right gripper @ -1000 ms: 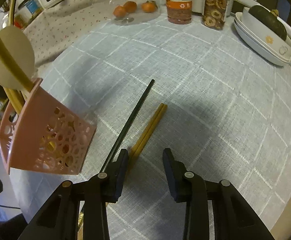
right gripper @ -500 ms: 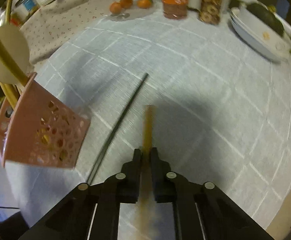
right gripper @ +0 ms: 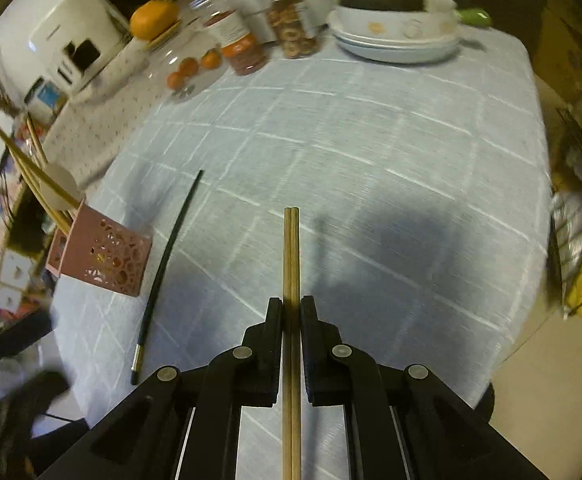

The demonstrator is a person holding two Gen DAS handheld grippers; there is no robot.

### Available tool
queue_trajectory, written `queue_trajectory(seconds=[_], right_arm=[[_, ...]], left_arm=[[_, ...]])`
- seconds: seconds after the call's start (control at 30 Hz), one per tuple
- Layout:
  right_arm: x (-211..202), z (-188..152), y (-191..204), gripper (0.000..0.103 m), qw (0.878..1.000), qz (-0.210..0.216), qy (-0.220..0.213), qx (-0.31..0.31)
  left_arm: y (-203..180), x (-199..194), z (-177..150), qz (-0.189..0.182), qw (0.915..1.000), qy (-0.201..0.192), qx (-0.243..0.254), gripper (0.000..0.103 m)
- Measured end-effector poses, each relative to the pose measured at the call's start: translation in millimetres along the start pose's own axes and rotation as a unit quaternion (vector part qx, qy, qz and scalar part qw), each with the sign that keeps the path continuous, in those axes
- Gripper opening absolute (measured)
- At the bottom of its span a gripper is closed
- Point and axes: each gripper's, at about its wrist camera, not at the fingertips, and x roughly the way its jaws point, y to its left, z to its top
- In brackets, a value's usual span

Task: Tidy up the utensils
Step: 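Grasp the black chopstick with the left tool while the right tool holds the wooden one, then carry both chopsticks up over the pink basket with both tools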

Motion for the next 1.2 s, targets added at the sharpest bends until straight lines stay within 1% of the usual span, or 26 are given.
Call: queue_trajectory(seconds=[0.03, 0.07, 0.13, 0.2, 0.27, 0.33, 0.47, 0.6, 0.8, 0.87, 1.03, 1.13, 1.2], right_arm=[[-1, 1, -4, 0.009, 1.000, 0.004, 0.001, 0.006], [-2, 1, -6, 0.009, 1.000, 0.006, 0.002, 0.011], [-7, 2, -15, 0.009, 1.000, 0.011, 0.001, 0.021], [-9, 5, -19, 0.009, 0.999, 0.020, -0.002, 0.027], [-11, 8, -20, 0.009, 0.999, 0.028, -0.005, 0.029], [-8, 11, -22, 0.009, 0.999, 0.033, -0.006, 0.030], [-10, 14, -25, 0.009, 0.998, 0.049, -0.005, 0.031], [-11, 14, -25, 0.009, 0.998, 0.057, -0.002, 0.024], [-12, 12, -25, 0.009, 0.998, 0.062, -0.001, 0.022], [-11, 12, -26, 0.009, 0.998, 0.062, 0.000, 0.023], [-10, 13, -25, 0.009, 0.998, 0.056, -0.002, 0.025], [-17, 14, -23, 0.009, 0.998, 0.054, -0.013, 0.025], [-23, 13, -21, 0.009, 0.998, 0.053, -0.021, 0.022]], left_arm=[[-1, 11, 10, 0.006, 0.9999, 0.008, -0.006, 0.032], [-1, 26, 24, 0.019, 0.9995, 0.020, -0.015, 0.031], [4, 50, 41, 0.045, 0.9981, 0.038, -0.020, 0.028], [12, 74, 54, 0.073, 0.9953, 0.055, -0.032, 0.026], [27, 94, 63, 0.091, 0.9918, 0.070, -0.056, 0.026], [36, 106, 69, 0.100, 0.9891, 0.077, -0.075, 0.025], [55, 124, 78, 0.134, 0.9845, 0.079, -0.081, 0.025], [65, 136, 83, 0.154, 0.9805, 0.088, -0.085, 0.025], [74, 151, 84, 0.161, 0.9780, 0.107, -0.079, 0.024], [74, 152, 85, 0.159, 0.9792, 0.101, -0.076, 0.022], [80, 150, 82, 0.131, 0.9818, 0.095, -0.099, 0.008], [75, 148, 77, 0.138, 0.9822, 0.096, -0.083, 0.006], [68, 143, 71, 0.132, 0.9839, 0.096, -0.072, 0.006]])
